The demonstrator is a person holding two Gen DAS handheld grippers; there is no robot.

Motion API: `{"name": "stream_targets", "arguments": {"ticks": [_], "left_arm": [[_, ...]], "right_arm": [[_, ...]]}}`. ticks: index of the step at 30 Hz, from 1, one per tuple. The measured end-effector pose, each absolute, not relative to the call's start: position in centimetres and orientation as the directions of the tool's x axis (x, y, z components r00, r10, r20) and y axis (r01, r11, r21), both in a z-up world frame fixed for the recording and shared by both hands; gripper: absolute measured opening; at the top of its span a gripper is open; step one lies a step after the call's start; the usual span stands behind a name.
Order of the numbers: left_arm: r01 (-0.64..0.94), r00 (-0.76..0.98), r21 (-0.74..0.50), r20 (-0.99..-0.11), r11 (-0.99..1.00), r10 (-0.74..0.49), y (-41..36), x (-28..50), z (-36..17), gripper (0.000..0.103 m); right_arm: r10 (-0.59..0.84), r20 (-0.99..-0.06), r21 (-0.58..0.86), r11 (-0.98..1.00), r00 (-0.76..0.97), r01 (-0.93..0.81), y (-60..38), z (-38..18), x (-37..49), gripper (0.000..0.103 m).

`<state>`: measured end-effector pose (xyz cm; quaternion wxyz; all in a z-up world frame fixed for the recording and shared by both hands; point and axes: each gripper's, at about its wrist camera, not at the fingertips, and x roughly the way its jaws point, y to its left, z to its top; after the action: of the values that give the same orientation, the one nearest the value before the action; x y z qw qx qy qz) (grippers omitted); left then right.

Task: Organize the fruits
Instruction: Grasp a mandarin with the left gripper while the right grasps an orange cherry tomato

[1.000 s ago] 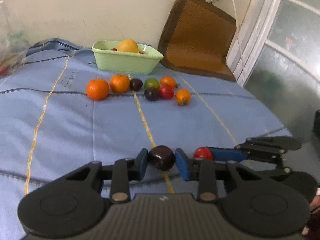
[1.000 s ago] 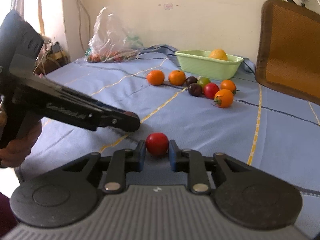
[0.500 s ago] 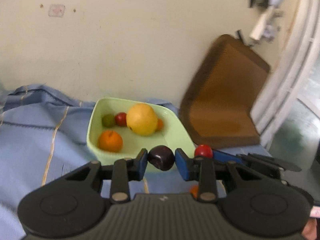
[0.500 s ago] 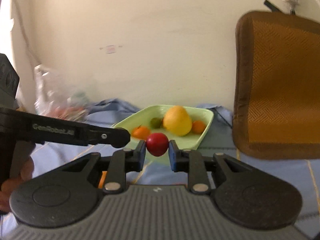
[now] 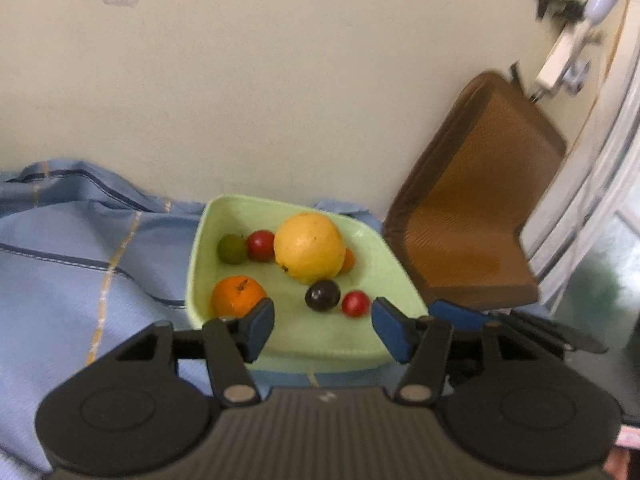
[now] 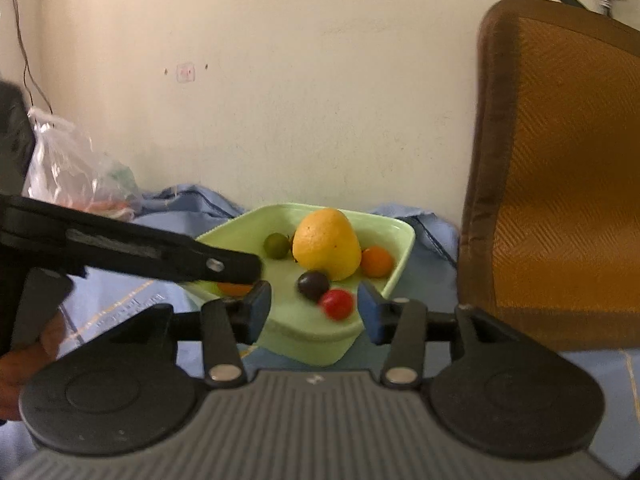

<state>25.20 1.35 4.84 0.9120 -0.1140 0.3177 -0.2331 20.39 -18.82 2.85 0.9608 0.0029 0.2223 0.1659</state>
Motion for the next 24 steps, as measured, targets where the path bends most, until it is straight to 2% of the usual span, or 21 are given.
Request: {"name": "stream_targets", "arguments": {"ticks": [2,4,6,7,11,16,19,20,23,24], "left_arm": [[0.359,0.698,-0.388,-0.492,0.849,-0.520,3.0,23.4,5.3,0.060],[0.352,0.712,-0.407,-0.468,0.843,-0.523,4.5,21.3,5.4,0.068],[0.336,0.742,-0.405,-0.442,0.850,-0.504,6.0,18.8,4.9,0.094],[0.325,0.762,-0.392,-0.430,0.860,-0.484,6.5,17.6,4.7,0.096],[0.315,0.794,-0.303,-0.436,0.899,-0.425,7.3,14.0,3.2,0.096],[0.318,0.789,-0.182,-0.494,0.930,-0.366,5.7,13.0,1.5,0.094],[0.332,0.783,-0.119,-0.519,0.936,-0.343,4.5,13.2,0.8,0.090],[0.334,0.778,-0.110,-0.529,0.936,-0.340,4.3,13.2,0.6,0.085],[0.320,0.782,-0.101,-0.532,0.942,-0.323,4.2,13.4,0.5,0.082],[0.313,0.776,-0.106,-0.544,0.944,-0.319,4.2,13.6,0.4,0.076]], "right_arm": [[0.328,-0.417,0.113,0.944,0.848,-0.310,-19.5,3.0,19.2,0.050],[0.353,-0.403,0.149,0.936,0.844,-0.320,-20.1,3.0,17.3,0.050],[0.368,-0.388,0.173,0.930,0.845,-0.326,-20.7,2.7,15.1,0.051],[0.369,-0.386,0.187,0.929,0.845,-0.320,-21.1,2.5,14.0,0.051],[0.365,-0.407,0.252,0.926,0.837,-0.282,-22.3,1.0,10.1,0.051],[0.347,-0.428,0.215,0.936,0.834,-0.280,-21.6,0.0,7.2,0.051],[0.321,-0.439,0.113,0.946,0.839,-0.303,-20.0,0.4,7.2,0.051],[0.313,-0.438,0.071,0.946,0.843,-0.315,-19.4,0.5,7.3,0.051],[0.298,-0.442,-0.078,0.927,0.846,-0.368,-17.5,0.7,8.0,0.051],[0.284,-0.457,-0.119,0.920,0.843,-0.374,-17.0,0.6,8.5,0.050]]}}
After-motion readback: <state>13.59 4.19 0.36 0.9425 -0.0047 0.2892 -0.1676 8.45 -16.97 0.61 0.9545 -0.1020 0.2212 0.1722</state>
